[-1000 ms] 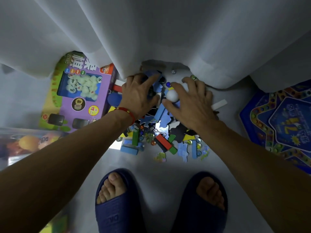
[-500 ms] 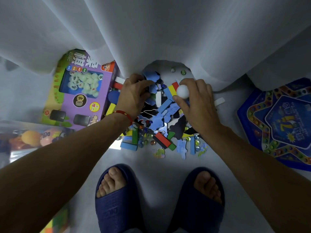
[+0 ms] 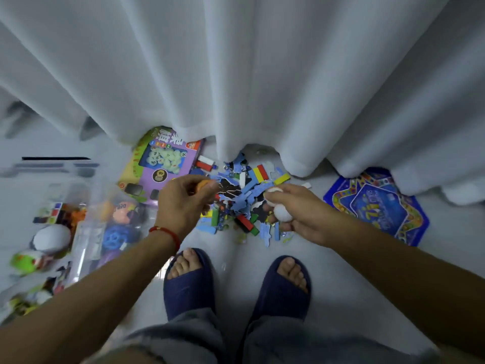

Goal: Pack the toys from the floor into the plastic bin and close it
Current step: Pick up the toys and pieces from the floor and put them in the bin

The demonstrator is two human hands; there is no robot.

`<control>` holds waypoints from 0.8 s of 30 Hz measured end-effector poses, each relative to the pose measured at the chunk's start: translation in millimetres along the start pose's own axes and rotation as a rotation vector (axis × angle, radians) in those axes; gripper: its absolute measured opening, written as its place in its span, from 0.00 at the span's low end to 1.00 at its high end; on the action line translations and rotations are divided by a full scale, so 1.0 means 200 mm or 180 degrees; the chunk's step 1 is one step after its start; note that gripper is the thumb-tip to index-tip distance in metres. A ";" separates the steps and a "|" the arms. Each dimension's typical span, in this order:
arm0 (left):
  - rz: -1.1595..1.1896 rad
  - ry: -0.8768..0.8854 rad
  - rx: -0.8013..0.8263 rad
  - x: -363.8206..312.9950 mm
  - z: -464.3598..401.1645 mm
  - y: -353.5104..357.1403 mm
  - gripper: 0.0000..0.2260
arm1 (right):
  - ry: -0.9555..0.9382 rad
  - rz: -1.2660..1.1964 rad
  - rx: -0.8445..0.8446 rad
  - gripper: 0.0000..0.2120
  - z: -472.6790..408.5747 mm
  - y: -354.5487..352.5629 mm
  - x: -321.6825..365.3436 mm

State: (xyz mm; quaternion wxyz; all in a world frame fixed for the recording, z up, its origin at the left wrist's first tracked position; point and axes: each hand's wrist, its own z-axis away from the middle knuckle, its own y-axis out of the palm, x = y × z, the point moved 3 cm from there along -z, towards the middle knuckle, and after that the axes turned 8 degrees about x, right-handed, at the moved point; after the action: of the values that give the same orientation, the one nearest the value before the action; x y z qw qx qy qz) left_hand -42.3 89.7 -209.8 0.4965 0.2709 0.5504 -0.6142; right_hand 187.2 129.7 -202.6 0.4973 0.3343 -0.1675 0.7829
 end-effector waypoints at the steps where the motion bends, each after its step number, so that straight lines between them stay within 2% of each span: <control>1: 0.0274 -0.0013 -0.0010 -0.04 0.07 -0.09 0.09 | -0.0035 0.0110 0.0163 0.12 0.08 0.06 0.11; 4: 0.0726 0.0071 -0.0234 -0.16 0.25 -0.36 0.04 | -0.0275 0.0739 0.0451 0.12 0.30 0.26 0.43; 8: 0.0992 0.0106 -0.0679 -0.15 0.52 -0.75 0.07 | -0.0503 0.1518 0.0906 0.11 0.52 0.64 0.70; 13: 0.1017 -0.0184 -0.1263 0.05 0.89 -1.14 0.05 | -0.0944 0.1979 0.1333 0.10 0.65 1.35 0.78; 17: 0.0868 -0.0428 -0.1496 0.23 1.13 -1.33 0.02 | -0.0848 0.2806 0.1657 0.13 0.65 1.82 0.70; 20: 0.0825 -0.0624 -0.1486 0.34 1.24 -1.39 0.03 | -0.0510 0.2920 0.1775 0.19 0.65 1.94 0.67; 22: 0.0896 -0.0860 -0.1430 0.40 1.27 -1.40 0.08 | -0.0362 0.2953 0.1678 0.26 0.63 1.93 0.66; 24: 0.0923 -0.1113 -0.1356 0.44 1.30 -1.40 0.12 | -0.0376 0.3238 0.1576 0.28 0.61 1.89 0.67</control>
State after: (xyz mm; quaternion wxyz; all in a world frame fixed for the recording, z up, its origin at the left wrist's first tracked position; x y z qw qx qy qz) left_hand -272.8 -210.8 -109.2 0.7116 0.1267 0.5286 -0.4451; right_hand -144.2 -23.2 5.2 -0.0458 0.3613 -0.1464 0.9197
